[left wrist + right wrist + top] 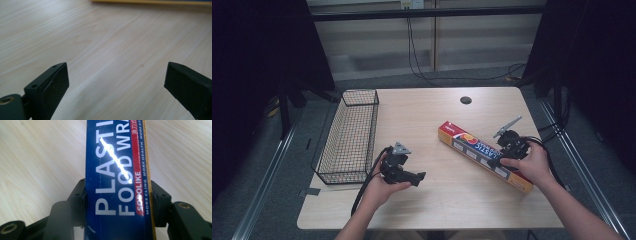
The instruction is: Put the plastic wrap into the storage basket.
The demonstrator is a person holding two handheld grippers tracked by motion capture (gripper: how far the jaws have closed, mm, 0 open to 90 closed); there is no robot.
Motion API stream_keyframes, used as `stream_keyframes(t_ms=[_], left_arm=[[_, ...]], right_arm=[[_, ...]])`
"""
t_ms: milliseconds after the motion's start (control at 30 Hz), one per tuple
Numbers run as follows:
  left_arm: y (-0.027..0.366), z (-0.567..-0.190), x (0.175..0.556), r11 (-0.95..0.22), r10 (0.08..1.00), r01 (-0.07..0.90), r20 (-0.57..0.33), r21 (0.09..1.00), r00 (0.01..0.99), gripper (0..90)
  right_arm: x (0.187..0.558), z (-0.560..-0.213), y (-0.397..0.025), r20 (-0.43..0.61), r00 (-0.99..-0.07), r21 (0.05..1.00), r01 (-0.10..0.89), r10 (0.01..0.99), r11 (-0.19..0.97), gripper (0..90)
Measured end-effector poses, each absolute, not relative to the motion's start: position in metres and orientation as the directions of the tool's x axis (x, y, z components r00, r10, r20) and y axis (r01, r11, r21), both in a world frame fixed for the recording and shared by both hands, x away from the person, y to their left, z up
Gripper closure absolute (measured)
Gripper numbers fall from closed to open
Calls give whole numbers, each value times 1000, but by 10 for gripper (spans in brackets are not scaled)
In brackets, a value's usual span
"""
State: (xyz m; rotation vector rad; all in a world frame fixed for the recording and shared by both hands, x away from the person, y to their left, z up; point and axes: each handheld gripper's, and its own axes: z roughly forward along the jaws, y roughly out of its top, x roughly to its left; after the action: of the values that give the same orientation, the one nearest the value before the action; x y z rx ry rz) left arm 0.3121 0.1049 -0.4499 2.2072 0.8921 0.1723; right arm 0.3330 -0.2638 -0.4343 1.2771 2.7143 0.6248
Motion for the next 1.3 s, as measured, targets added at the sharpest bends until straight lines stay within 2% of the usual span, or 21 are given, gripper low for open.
stream_keyframes(t_ms=[133, 433, 567, 667, 867, 1133, 1233, 1300], left_arm=[[97, -442, 312, -478, 587, 511, -172, 715, 791, 18], [77, -408, 321, -540, 477, 414, -139, 733, 868, 1], [65, -392, 325, -584, 443, 353, -78, 731, 893, 39], [52, -381, 326, -643, 383, 261, 8, 720, 924, 44], [22, -372, 335, -742, 259, 139, 89, 656, 962, 50], [3, -377, 342, -795, 162, 91, 66, 600, 985, 52], [0, -380, 342, -813, 139, 68, 80, 578, 987, 54], [-5, -382, 345, -840, 86, 1, 132, 543, 988, 56]], right_arm=[[328, -429, -259, 101, -663, 415, 706, 742, 574, 444], [322, -415, -247, 106, -711, 454, 656, 695, 602, 443], [320, -410, -240, 115, -743, 463, 627, 659, 626, 444], [317, -408, -234, 118, -756, 478, 611, 643, 631, 444], [314, -403, -222, 118, -789, 478, 577, 603, 662, 444], [309, -394, -211, 102, -835, 481, 518, 541, 708, 444], [307, -393, -210, 111, -837, 487, 516, 536, 705, 444], [306, -391, -204, 115, -847, 487, 503, 518, 714, 444]])
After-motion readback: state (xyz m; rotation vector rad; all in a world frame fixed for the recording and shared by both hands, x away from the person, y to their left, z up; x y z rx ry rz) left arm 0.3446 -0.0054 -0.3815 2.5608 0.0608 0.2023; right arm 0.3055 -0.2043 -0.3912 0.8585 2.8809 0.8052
